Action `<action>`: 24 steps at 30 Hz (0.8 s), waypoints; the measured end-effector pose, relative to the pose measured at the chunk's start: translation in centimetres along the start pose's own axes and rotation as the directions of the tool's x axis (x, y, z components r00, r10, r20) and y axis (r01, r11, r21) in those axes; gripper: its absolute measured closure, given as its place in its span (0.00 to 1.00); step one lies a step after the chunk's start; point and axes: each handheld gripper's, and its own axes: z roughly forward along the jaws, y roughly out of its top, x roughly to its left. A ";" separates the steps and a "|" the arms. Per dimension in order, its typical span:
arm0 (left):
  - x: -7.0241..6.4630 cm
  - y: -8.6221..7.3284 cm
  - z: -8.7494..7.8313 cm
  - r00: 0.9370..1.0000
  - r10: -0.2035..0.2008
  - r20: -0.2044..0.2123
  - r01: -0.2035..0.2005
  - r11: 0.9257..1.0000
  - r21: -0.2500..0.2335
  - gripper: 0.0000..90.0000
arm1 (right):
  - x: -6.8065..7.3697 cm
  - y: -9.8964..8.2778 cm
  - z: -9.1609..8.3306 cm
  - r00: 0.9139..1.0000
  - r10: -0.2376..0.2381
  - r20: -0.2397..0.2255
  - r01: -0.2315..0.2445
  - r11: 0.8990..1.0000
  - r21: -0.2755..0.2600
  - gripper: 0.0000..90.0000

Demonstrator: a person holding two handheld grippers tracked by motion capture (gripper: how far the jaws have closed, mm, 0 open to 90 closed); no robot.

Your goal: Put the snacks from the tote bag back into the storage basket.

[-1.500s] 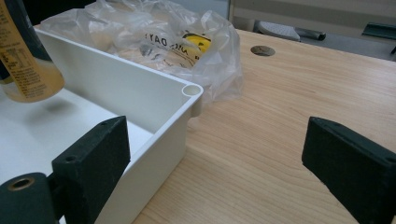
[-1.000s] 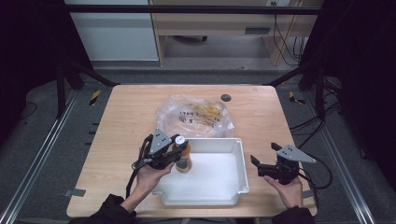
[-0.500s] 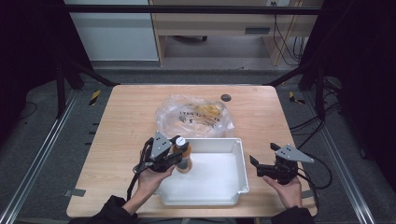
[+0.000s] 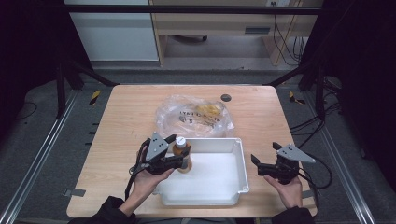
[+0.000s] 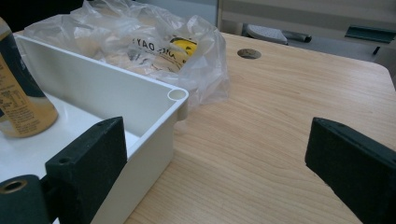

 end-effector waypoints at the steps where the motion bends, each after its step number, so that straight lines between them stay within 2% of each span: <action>1: 0.1 0.0 -0.2 1.000 0.000 0.001 0.000 1.000 -0.002 0.35 | 0.0 0.0 0.0 1.000 0.000 0.000 0.000 1.000 0.000 0.06; 4: 0.4 0.0 -0.6 1.000 -0.005 0.028 0.005 1.000 0.008 0.28 | 0.0 0.0 -0.1 1.000 -0.003 0.003 0.003 1.000 -0.001 0.06; 8: 0.9 -0.5 -1.4 0.999 0.008 0.034 -0.009 1.000 0.023 0.25 | -0.1 0.0 -0.2 1.000 0.000 0.008 0.000 1.000 -0.003 0.07; 13: 2.1 -1.1 -2.3 0.999 -0.001 0.036 0.000 1.000 0.026 0.22 | -0.5 -0.2 -0.4 1.000 0.015 0.022 -0.015 1.000 -0.008 0.06; 20: 3.9 -2.5 -3.7 1.000 -0.013 -0.001 0.013 0.999 0.032 0.21 | -0.7 -0.3 -0.4 0.999 0.017 0.032 -0.018 1.000 0.005 0.06; 23: 5.0 -3.0 -4.3 0.999 -0.039 -0.032 0.039 0.999 0.018 0.22 | -0.8 -0.4 -0.4 0.999 0.019 0.044 -0.020 1.000 0.009 0.06; 24: 5.5 -3.3 -4.7 0.998 -0.043 -0.054 0.044 0.999 0.013 0.22 | -0.9 -0.5 -0.5 0.998 0.020 0.052 -0.020 1.000 0.011 0.06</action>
